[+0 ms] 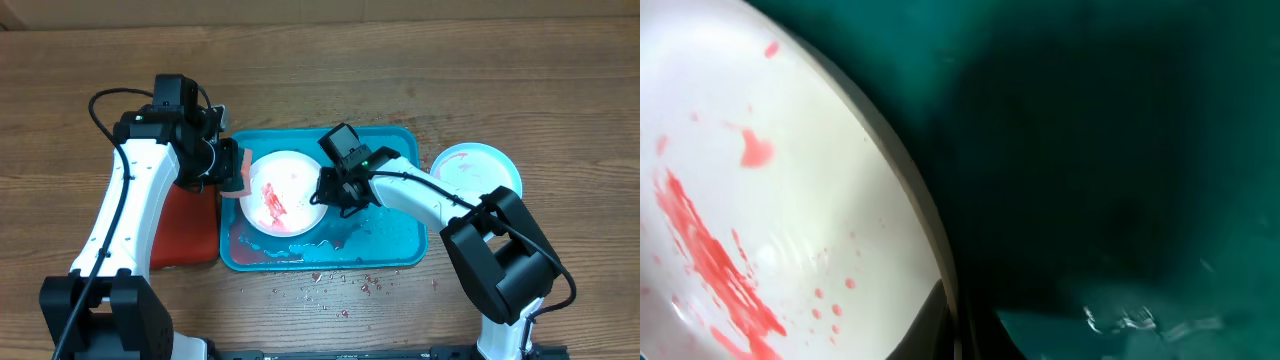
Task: Clean dirty plates on tray and stack at the side
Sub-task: 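Scrub the white plate with the sponge while the right gripper holds it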
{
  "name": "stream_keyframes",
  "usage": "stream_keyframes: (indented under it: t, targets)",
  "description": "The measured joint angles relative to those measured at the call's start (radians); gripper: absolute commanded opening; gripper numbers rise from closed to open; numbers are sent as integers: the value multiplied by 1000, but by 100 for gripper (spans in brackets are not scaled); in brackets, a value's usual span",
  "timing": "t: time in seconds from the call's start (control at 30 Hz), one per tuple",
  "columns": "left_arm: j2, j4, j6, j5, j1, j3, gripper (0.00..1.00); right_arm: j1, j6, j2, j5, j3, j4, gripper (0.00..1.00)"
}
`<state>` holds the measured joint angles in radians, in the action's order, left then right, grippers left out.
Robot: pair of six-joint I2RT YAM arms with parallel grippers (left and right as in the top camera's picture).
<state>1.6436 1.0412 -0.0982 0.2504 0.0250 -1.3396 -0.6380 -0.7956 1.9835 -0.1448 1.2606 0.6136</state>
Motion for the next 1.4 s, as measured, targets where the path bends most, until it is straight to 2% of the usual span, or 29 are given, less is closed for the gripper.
stream_keyframes:
  t: [0.2, 0.33, 0.57, 0.77, 0.87, 0.97, 1.07, 1.17, 1.3, 1.4]
  targets:
    - [40, -97, -5, 0, 36, 8, 4, -6, -138, -3, 23, 5, 26, 4]
    - [98, -188, -29, -11, 76, 27, 4, -6, -157, -4, 23, 5, 27, 4]
    - [280, -296, -130, -138, 187, 35, 4, -6, -161, -4, 25, 5, 27, 4]
    - [351, -286, -179, -254, 263, 10, 4, -6, -159, -4, 30, 5, 28, 4]
    - [364, -249, -167, -278, 285, -11, 4, -6, -155, -4, 35, 5, 31, 4]
    - [367, -197, -29, -156, 290, -16, 4, -6, -147, -4, 40, 5, 29, 4]
    - [377, -132, 131, 42, 305, -8, 4, -5, -142, -5, 45, 5, 30, 4]
    - [393, -122, 212, 174, 317, 6, 4, -5, -139, -5, 45, 5, 30, 4]
    - [403, -185, 214, 261, 296, 21, 4, -5, -138, -5, 45, 5, 31, 4]
    - [410, -310, 141, 309, 274, 28, 4, -5, -138, -5, 47, 5, 31, 4]
